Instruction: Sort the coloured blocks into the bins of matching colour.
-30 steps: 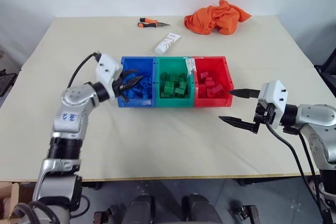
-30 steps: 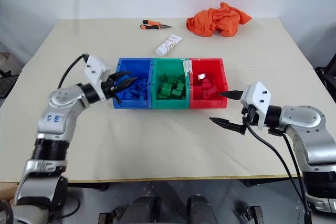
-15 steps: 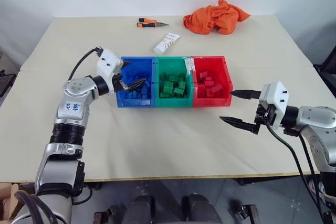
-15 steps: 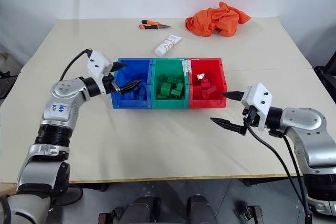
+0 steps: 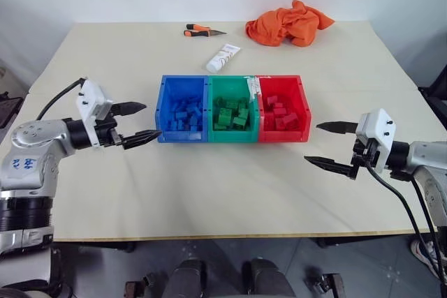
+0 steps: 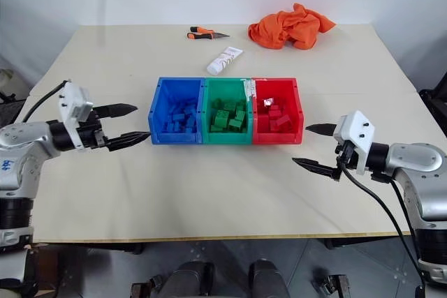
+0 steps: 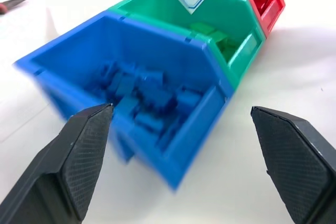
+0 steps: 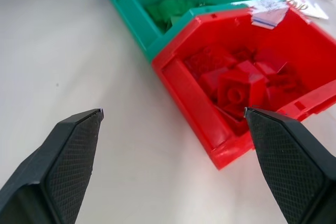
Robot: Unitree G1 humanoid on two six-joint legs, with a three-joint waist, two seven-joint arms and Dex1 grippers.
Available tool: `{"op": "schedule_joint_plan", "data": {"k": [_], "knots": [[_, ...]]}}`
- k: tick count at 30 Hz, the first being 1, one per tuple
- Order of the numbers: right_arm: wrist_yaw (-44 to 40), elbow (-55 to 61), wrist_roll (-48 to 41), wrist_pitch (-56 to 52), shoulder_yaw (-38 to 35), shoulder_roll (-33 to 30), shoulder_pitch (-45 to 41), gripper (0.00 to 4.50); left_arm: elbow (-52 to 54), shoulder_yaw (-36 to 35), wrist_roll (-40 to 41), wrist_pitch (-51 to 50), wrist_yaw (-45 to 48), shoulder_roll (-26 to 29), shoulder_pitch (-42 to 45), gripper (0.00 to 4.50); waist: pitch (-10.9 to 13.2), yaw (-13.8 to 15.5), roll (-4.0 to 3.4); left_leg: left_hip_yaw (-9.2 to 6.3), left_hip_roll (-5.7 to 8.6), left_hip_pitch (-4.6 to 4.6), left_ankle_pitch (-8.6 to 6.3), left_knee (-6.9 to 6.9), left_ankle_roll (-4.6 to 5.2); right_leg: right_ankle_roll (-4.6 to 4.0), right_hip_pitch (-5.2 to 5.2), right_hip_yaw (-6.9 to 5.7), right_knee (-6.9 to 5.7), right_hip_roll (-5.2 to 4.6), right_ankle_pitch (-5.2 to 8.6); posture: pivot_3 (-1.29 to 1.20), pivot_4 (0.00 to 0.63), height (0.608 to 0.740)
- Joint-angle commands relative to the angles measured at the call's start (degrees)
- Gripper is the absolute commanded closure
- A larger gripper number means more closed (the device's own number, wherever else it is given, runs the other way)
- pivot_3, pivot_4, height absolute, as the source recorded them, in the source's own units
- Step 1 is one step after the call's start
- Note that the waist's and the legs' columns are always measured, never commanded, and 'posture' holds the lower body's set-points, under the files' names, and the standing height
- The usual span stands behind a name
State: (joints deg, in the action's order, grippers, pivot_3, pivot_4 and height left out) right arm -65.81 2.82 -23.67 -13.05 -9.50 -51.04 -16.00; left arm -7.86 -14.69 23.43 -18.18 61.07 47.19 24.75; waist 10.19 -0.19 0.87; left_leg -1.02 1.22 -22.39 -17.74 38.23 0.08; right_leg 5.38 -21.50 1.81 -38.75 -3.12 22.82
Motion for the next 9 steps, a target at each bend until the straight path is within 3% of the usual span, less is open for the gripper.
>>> {"op": "schedule_joint_plan", "data": {"k": [1, 4, 9], "knots": [[-1.55, -2.52, -0.24, 2.0, -3.39, -1.84, 1.15, 0.0, -0.93, -4.11, 0.41, 3.63, 0.88, 1.75, -3.75, 0.03, 0.0, -0.05, 0.0, 0.0, 0.0, 0.0, -0.01, 0.0, 0.01, 0.0, 0.01, 0.0, 0.01, -0.01, 0.0, 0.0, 0.15, 0.74], [-2.37, -5.09, 0.19, 3.27, -3.77, -2.16, 1.55, 0.0, -3.23, -5.44, -0.81, 9.39, 0.92, 1.53, -6.58, 0.03, 0.0, -0.07, 0.0, 0.01, 0.0, 0.0, -0.02, 0.0, 0.03, 0.0, 0.01, 0.0, 0.02, -0.01, 0.0, 0.0, 0.15, 0.74], [-1.92, -6.16, 0.64, 3.96, -3.78, -1.37, 1.27, 0.0, -4.12, -4.34, 1.28, 8.96, 4.46, 2.11, -7.02, 0.03, 0.0, -0.1, 0.0, 0.01, 0.0, 0.0, -0.02, -0.02, 0.03, 0.0, 0.01, -0.01, 0.0, -0.01, 0.0, 0.0, 0.15, 0.74]]}}
